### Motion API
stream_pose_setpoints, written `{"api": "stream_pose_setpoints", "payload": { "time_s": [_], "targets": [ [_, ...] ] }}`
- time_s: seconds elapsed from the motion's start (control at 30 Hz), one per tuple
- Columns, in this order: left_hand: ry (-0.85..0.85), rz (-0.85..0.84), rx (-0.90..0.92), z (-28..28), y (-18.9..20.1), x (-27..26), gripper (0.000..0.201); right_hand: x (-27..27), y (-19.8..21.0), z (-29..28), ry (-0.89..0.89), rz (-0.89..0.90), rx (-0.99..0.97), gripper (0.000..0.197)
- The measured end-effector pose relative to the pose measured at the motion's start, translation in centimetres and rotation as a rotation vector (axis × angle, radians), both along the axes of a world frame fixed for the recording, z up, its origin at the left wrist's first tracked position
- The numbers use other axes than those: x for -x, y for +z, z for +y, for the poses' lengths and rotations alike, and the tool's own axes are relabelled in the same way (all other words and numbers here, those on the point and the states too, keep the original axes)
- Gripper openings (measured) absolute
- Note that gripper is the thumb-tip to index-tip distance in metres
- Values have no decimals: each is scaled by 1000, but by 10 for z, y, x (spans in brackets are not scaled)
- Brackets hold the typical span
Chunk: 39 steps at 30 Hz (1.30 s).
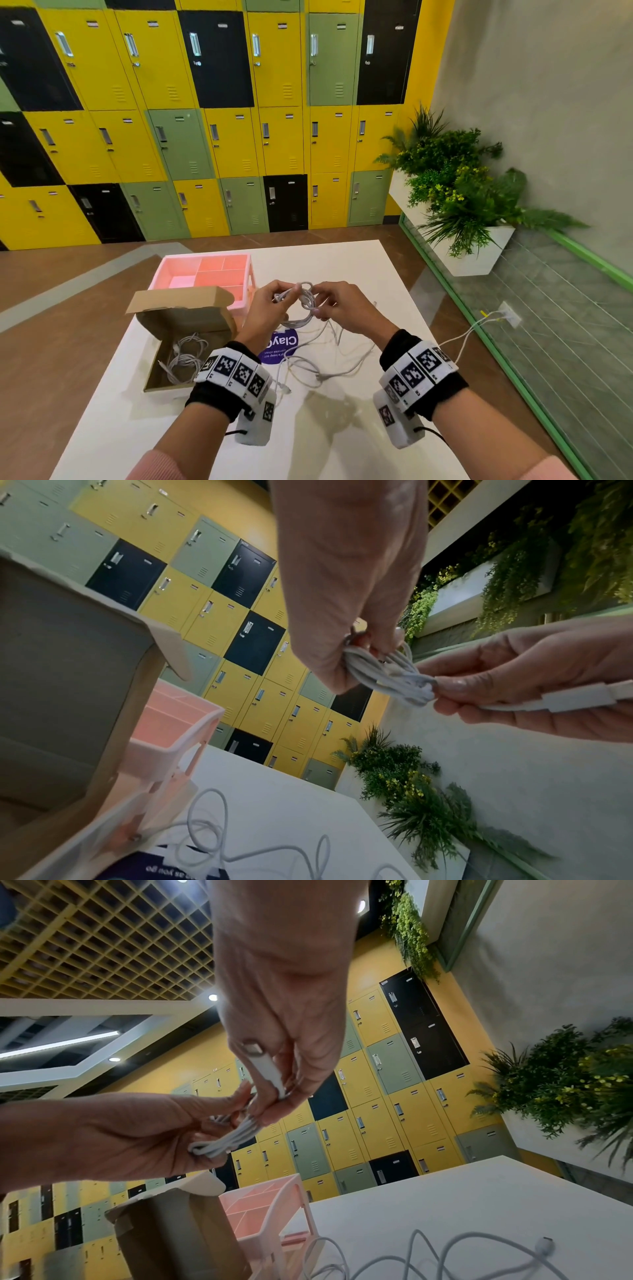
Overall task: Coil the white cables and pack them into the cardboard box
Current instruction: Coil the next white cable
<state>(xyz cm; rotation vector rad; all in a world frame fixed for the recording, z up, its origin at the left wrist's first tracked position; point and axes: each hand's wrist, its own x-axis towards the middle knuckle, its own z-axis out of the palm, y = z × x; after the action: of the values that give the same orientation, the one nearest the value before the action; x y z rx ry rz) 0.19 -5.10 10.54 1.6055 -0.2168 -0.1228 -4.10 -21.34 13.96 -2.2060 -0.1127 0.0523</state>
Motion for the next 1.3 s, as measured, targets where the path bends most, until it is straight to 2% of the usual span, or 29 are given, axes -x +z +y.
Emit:
{"api": "stream_pose_setpoints", "payload": {
  "time_s": [0.1,0.3,0.43,0.5,0.63,0.73,0.93,1.03,1.17,1.3],
  "targets": [
    [-17,-3,-79,1,-2,1,22,-1,3,0,2,-17,56,31],
    [-70,-30,-103,2,4,2,19,-2,3,0,20,-19,87,29],
    [61,-31,-7,0,2,2,22,-2,4,5,-40,-61,-39,35],
    [139,-6,67,0,1,0,20,-2,5,6,-64,-84,-89,30],
    [257,-29,109,3,8,-1,12,0,4,7,-27,-58,-47,13],
    [286,-76,107,9,8,-4,10,-1,8,6,-1,-26,-17,9],
    [214,-87,93,13,10,-7,5,0,16,-2,16,-4,12,6],
    [91,-39,101,18,7,-6,18,0,15,-6,-16,-2,3,6],
    [-61,-3,61,21,6,-6,20,-1,14,-8,-68,2,-21,5],
    [-126,30,84,20,7,-4,35,0,14,-9,-114,-1,-78,9]
  ]
}}
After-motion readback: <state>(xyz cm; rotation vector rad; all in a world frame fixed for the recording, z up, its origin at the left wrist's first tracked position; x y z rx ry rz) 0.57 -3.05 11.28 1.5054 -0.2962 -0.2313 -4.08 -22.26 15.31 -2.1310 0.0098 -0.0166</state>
